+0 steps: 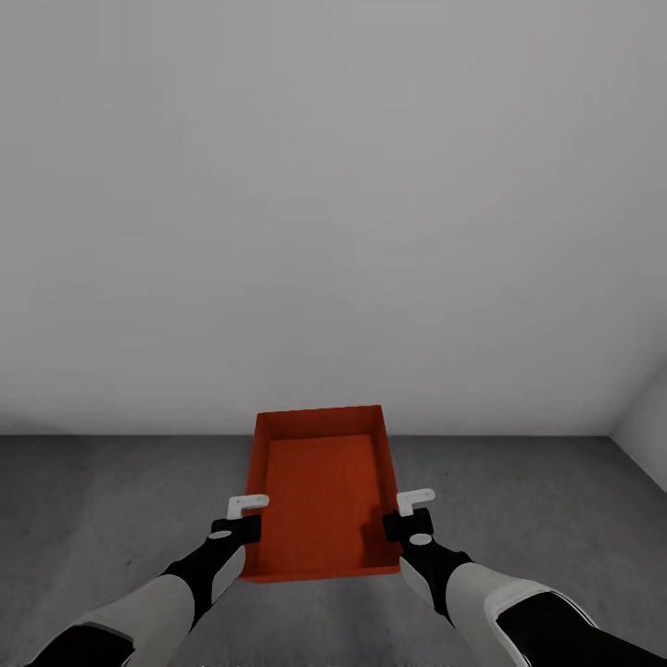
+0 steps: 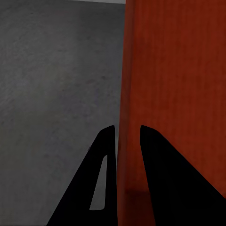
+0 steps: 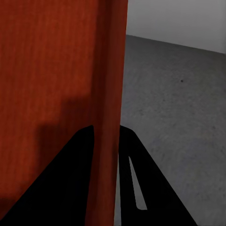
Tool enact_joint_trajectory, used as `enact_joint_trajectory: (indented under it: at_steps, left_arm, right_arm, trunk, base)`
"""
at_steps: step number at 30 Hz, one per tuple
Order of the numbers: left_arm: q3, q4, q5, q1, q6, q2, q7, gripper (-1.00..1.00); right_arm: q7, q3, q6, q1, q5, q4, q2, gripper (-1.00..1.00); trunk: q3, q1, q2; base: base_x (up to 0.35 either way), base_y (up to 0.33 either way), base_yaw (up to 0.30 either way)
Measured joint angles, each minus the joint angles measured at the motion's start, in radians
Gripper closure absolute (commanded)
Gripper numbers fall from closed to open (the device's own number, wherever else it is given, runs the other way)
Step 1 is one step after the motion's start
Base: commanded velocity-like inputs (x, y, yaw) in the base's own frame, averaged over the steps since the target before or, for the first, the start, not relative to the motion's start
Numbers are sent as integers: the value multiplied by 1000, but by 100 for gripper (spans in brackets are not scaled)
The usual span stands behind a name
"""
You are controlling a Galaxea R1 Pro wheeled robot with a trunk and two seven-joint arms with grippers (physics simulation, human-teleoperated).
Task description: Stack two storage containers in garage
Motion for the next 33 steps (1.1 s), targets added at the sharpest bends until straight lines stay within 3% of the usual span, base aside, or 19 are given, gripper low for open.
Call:
enact_joint_trajectory:
  at_steps: [33]
  left_arm:
    - [0, 0, 0, 0, 0, 0, 0, 100]
  right_arm:
    - [0, 0, 0, 0, 0, 0, 0, 100]
  trunk:
    - [-52, 0, 0]
  base:
    - [0, 0, 0]
